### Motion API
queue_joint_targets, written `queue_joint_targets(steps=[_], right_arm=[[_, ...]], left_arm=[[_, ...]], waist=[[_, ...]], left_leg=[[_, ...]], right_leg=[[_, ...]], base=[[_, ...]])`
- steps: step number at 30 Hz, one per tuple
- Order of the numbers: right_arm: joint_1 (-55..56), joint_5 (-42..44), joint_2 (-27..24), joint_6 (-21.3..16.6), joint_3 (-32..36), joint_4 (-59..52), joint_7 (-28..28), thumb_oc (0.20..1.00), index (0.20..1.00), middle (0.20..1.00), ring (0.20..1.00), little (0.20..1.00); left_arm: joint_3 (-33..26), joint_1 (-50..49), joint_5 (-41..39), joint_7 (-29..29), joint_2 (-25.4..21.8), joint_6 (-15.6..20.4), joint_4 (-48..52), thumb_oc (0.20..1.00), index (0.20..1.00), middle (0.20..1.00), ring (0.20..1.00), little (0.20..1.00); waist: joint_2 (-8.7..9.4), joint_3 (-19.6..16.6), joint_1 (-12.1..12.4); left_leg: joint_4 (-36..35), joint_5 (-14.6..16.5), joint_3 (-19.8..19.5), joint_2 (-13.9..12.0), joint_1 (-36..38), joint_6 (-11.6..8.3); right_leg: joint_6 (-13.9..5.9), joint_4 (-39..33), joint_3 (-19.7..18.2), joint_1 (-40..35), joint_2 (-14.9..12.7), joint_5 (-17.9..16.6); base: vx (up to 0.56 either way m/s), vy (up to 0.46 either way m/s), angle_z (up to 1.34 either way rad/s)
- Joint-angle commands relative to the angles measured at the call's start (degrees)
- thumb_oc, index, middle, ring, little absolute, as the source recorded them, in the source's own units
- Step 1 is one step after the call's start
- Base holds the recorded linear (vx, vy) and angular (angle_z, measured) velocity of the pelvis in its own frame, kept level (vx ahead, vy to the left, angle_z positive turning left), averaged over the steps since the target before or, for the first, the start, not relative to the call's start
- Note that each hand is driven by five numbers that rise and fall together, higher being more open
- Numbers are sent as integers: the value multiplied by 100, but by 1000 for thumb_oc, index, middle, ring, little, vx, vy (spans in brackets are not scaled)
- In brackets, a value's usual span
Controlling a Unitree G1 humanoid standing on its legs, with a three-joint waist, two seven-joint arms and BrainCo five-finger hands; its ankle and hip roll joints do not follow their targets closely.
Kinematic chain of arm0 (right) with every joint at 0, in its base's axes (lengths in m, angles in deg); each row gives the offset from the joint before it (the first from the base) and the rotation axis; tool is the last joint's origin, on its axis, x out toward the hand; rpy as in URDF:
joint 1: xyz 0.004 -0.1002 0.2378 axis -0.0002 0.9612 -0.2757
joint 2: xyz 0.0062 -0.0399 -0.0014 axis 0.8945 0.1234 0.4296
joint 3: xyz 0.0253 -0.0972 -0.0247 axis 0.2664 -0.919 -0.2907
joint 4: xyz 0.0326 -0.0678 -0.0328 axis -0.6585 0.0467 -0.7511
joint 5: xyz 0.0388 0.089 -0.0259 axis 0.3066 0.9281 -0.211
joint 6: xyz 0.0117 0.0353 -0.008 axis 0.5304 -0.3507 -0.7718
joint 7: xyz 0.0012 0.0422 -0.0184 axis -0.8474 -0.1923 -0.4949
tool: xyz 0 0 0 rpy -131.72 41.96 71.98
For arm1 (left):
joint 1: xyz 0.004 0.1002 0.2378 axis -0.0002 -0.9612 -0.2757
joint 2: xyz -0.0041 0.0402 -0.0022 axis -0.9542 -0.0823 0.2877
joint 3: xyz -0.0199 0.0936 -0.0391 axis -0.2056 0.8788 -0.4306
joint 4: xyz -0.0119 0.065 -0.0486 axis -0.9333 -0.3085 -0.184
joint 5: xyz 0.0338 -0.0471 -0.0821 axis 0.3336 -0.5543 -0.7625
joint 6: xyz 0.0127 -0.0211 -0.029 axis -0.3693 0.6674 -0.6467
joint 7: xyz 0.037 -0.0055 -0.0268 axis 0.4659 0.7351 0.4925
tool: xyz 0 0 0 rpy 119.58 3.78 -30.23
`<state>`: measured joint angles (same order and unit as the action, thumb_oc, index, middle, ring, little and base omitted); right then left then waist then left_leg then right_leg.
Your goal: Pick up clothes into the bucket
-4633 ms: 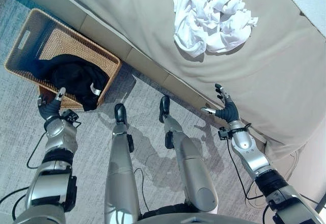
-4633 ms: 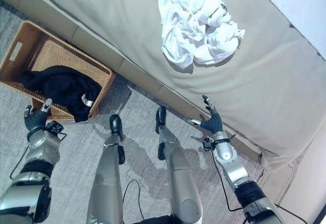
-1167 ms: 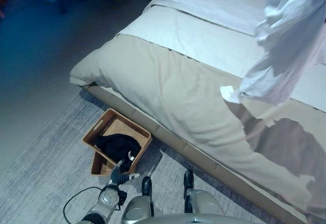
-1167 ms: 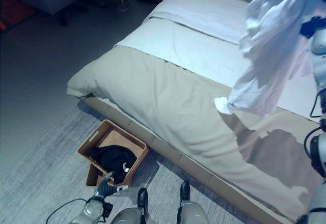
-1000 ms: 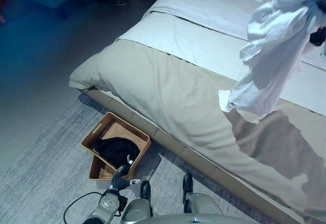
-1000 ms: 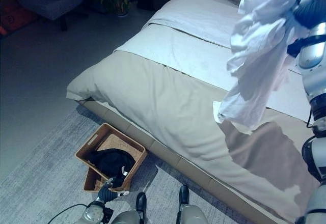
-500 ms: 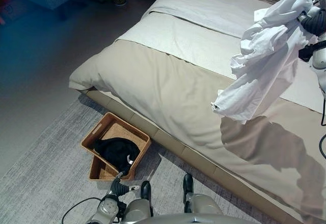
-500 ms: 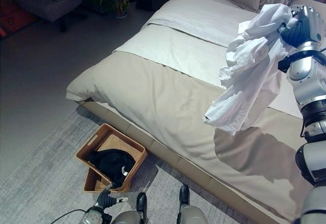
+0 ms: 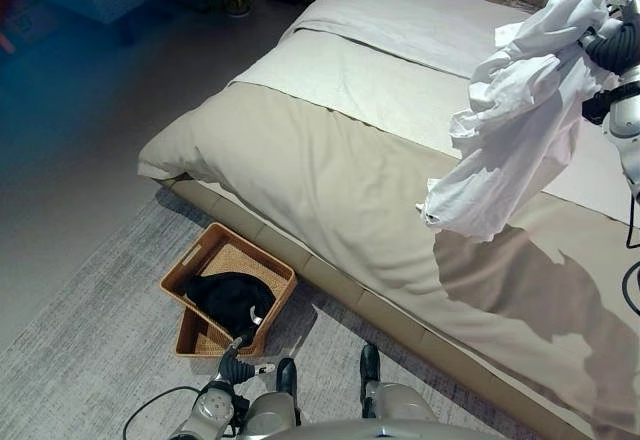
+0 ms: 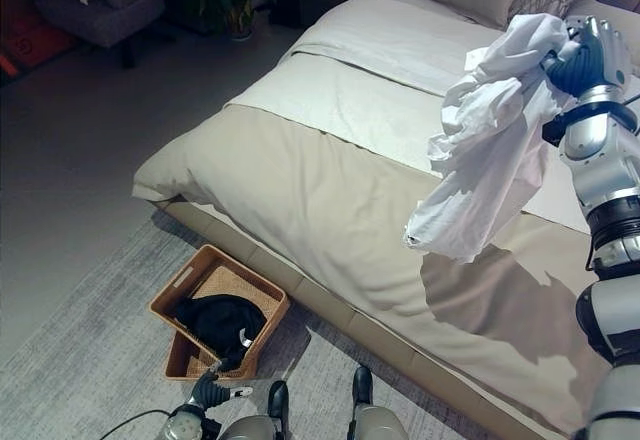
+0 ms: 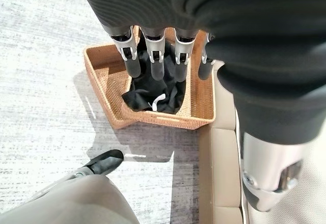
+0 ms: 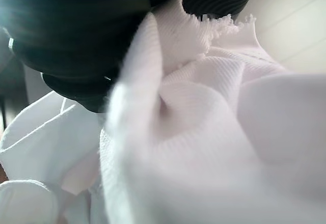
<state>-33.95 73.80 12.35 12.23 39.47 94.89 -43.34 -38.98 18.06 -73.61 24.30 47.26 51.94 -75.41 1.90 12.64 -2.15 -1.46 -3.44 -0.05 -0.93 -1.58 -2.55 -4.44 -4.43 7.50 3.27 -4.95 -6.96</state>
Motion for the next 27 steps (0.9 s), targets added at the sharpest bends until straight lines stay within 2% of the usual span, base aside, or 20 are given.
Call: queue_joint_targets(steps=[1, 2, 3, 4, 6, 7, 9, 27], right_arm=[[-926, 200, -188, -275, 35, 157, -381, 200, 200, 200, 200, 200], [-925, 200, -188, -275, 36, 157, -381, 200, 200, 200, 200, 200], [-956, 228, -164, -299, 115, 204, -507, 944, 944, 944, 944, 944], [-955, 228, -164, -299, 115, 204, -507, 1000, 1000, 1000, 1000, 1000], [-1026, 198, -181, -291, 45, 279, -479, 1000, 1000, 1000, 1000, 1000], [-1078, 204, -187, -285, -2, 319, -463, 642, 642, 642, 642, 642], [-1101, 206, -215, -284, -40, 290, -430, 200, 200, 200, 200, 200], [-1050, 163, -195, -260, -80, 396, -368, 200, 200, 200, 200, 200]], left_arm=[[-5, 126, 43, -41, 31, 82, -285, 1000, 1000, 1000, 1000, 1000], [-5, 126, 43, -41, 31, 82, -285, 1000, 1000, 1000, 1000, 1000], [-3, 125, 45, -67, 24, 90, -277, 1000, 1000, 1000, 1000, 1000], [-2, 125, 45, -67, 24, 90, -277, 1000, 1000, 1000, 1000, 1000], [10, 145, 53, -80, 2, 86, -297, 1000, 1000, 1000, 1000, 1000], [18, 147, 52, -79, 7, 92, -287, 1000, 1000, 1000, 1000, 1000], [3, 155, 46, -85, 20, 91, -323, 1000, 1000, 1000, 1000, 1000], [45, 146, 17, -82, 90, 72, -408, 1000, 1000, 1000, 1000, 1000]], waist=[[277, -257, 120], [277, -257, 120], [274, -266, 136], [274, -266, 137], [286, -274, 146], [285, -275, 147], [293, -271, 143], [299, -278, 149]], left_leg=[[610, 514, -239, 154, -265, -7], [610, 514, -239, 154, -265, -7], [612, 521, -243, 163, -259, 0], [612, 521, -243, 163, -259, 0], [610, 529, -253, 167, -253, 1], [609, 529, -255, 170, -254, 1], [615, 531, -250, 173, -250, 0], [633, 561, -295, 198, -231, 19]], right_leg=[[-268, 706, 216, -88, -211, 601], [-268, 706, 216, -89, -211, 601], [-272, 701, 214, -104, -215, 601], [-273, 701, 214, -105, -215, 601], [-278, 701, 211, -111, -225, 607], [-278, 700, 212, -115, -226, 608], [-280, 705, 213, -119, -228, 607], [-273, 738, 232, -154, -250, 636]], base=[[0, 0, 0], [0, 0, 0], [0, 0, 0], [0, 0, 0], [0, 0, 0], [0, 0, 0], [0, 0, 0], [0, 0, 0]])
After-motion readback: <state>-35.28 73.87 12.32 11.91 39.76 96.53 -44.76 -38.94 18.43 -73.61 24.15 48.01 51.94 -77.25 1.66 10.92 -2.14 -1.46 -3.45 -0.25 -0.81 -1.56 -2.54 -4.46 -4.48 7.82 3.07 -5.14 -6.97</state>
